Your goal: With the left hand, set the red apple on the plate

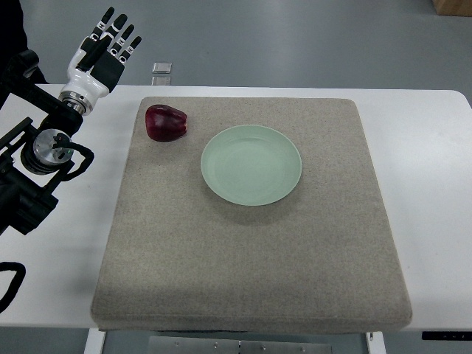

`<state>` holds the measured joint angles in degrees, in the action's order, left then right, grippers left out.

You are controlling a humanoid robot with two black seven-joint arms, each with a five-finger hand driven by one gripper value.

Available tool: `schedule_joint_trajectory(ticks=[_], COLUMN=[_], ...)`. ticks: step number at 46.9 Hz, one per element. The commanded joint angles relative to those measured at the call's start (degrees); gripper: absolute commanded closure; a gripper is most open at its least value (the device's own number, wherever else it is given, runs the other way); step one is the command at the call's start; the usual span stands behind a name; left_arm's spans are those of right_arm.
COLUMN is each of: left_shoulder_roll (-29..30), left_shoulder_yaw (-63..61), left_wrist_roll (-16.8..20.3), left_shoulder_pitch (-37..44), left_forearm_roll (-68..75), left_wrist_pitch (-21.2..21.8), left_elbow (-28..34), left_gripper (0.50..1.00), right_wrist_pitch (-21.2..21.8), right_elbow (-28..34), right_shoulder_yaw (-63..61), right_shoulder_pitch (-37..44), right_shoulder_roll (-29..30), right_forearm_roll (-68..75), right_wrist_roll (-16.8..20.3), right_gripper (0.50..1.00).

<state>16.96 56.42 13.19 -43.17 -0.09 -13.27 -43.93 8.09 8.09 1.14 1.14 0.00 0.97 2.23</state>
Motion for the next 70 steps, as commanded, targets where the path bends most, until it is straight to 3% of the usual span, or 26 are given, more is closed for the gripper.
schedule_joint_trajectory(ticks=[1,70], left_shoulder_roll=[0.0,2.5], left_shoulder_yaw=[0.0,0.1], left_wrist_roll=[0.0,-0.3], left_shoulder_pitch=[-0.3,-1.6], left_forearm_roll=[0.0,0.5], left_wrist_pitch=[0.1,-2.2], left_elbow=[0.0,0.6], left_gripper=[0.5,0.5], right_wrist_pitch=[-0.1,0.0], right_elbow=[0.0,0.0], right_shoulder_yaw=[0.0,0.0], right_shoulder_pitch=[0.0,0.0], right_shoulder_roll=[0.0,0.0], right_forearm_roll=[0.0,0.0], right_wrist_roll=[0.1,0.0], right_gripper=[0.57,0.57])
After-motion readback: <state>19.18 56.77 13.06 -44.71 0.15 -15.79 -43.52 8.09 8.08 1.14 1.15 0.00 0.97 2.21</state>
